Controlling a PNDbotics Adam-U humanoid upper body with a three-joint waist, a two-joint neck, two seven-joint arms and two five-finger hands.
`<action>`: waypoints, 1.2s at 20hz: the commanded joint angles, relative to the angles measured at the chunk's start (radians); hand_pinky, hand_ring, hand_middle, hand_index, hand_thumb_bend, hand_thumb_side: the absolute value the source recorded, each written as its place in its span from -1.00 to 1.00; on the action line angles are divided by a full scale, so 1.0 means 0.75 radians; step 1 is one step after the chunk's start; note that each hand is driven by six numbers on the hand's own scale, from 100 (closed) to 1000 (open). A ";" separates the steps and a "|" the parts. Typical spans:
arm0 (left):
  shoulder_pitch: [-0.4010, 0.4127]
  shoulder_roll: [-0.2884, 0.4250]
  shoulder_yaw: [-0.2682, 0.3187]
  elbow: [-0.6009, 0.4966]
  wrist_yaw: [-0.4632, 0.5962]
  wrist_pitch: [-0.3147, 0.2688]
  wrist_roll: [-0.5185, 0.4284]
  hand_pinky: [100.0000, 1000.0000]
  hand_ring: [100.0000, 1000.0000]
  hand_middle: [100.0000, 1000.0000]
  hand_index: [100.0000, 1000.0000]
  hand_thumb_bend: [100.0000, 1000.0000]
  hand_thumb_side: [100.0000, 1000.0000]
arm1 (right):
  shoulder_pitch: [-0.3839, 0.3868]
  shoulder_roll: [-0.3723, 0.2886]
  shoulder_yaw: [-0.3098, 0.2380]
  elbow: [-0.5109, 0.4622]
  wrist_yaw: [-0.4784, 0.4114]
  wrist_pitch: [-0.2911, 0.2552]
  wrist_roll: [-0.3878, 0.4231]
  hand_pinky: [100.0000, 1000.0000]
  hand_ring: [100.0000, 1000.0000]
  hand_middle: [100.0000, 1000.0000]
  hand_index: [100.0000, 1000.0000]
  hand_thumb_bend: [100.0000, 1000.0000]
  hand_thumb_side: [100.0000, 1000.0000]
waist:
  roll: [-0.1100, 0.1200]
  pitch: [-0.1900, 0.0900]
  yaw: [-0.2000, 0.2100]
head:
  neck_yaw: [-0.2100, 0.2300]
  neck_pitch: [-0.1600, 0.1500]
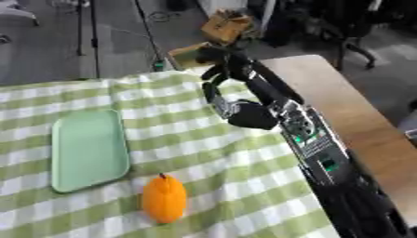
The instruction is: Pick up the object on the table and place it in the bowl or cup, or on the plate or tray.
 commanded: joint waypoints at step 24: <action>-0.010 0.017 -0.004 -0.027 -0.002 0.000 -0.016 0.50 0.26 0.42 0.68 -0.40 0.65 | -0.012 0.003 0.304 0.056 0.339 -0.292 0.420 0.43 0.57 0.69 0.91 -0.78 0.03 | -0.018 -0.253 0.010 | -0.045 0.007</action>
